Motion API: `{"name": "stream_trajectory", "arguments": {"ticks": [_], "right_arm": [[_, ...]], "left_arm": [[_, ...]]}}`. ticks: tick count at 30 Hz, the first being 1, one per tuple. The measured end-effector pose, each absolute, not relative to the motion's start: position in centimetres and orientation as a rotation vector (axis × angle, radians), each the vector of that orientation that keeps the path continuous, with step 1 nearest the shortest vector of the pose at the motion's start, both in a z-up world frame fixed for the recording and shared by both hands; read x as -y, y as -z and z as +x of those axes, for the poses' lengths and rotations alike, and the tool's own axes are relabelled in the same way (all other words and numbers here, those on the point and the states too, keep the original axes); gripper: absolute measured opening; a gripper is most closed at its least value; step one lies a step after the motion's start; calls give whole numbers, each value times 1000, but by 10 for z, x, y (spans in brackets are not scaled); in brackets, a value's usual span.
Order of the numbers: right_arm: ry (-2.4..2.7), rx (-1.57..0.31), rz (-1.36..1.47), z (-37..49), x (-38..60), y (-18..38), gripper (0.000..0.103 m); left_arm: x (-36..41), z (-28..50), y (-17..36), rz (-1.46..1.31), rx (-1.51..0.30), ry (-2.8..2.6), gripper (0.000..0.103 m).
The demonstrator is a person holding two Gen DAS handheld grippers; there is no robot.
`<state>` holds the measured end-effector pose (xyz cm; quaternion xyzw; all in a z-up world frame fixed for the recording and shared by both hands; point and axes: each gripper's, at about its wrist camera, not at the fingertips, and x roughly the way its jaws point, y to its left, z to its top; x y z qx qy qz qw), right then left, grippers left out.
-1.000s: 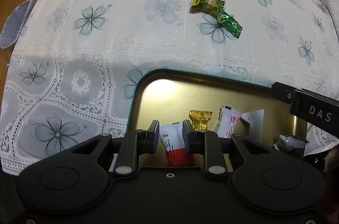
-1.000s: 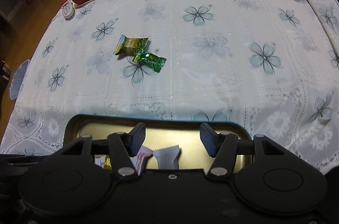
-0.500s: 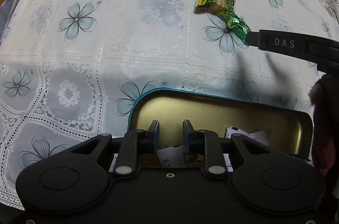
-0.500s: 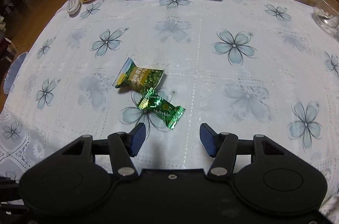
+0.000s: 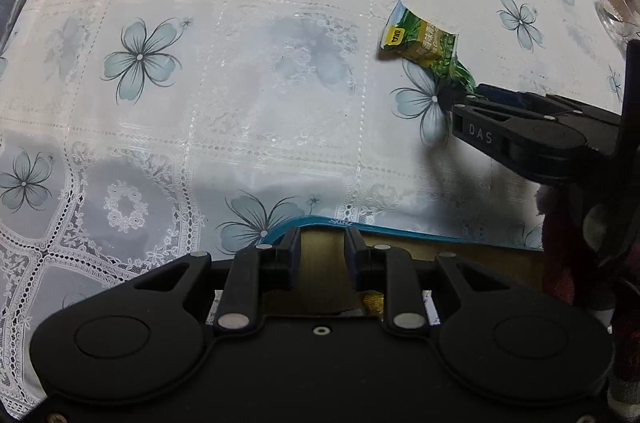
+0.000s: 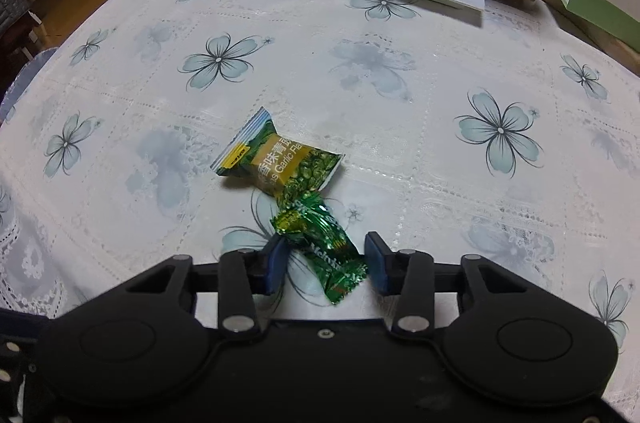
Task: Organize snacks
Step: 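Move both open tools toward the two green candies on the cloth, then grasp the green twist candy with the right tool while the left tool approaches the green-and-yellow packet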
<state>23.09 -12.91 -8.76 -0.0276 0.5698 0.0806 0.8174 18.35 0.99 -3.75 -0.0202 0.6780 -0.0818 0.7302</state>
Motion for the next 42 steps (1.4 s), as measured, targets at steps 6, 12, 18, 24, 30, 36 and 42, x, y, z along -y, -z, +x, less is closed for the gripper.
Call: {"name": "stream_trajectory", "arguments": {"ticks": [6,12,18,24,30,36,42], "right_arm": [[-119,-1241,65,219,156,78,23],[-8,-1207,225,188,203,50,23],[89,-1111,248,148,230,34,24],[53,-1112,298,135,240,43,24],[41,-1142,338,136,248,52,24],[46,-1103,311,134,248,44,24],[41,-1101,341,135,253,43,24]], "left_arm": [[6,190,27,-25,-1470,192,34],[28,212,16,-56,-1444,197,34],[59,248,12,-52,-1374,134,34],[85,290,25,12,-1338,96,34],[101,317,52,34,-1364,93,34],[98,321,75,104,-1439,8,35],[84,287,72,133,-1512,55,35]]}}
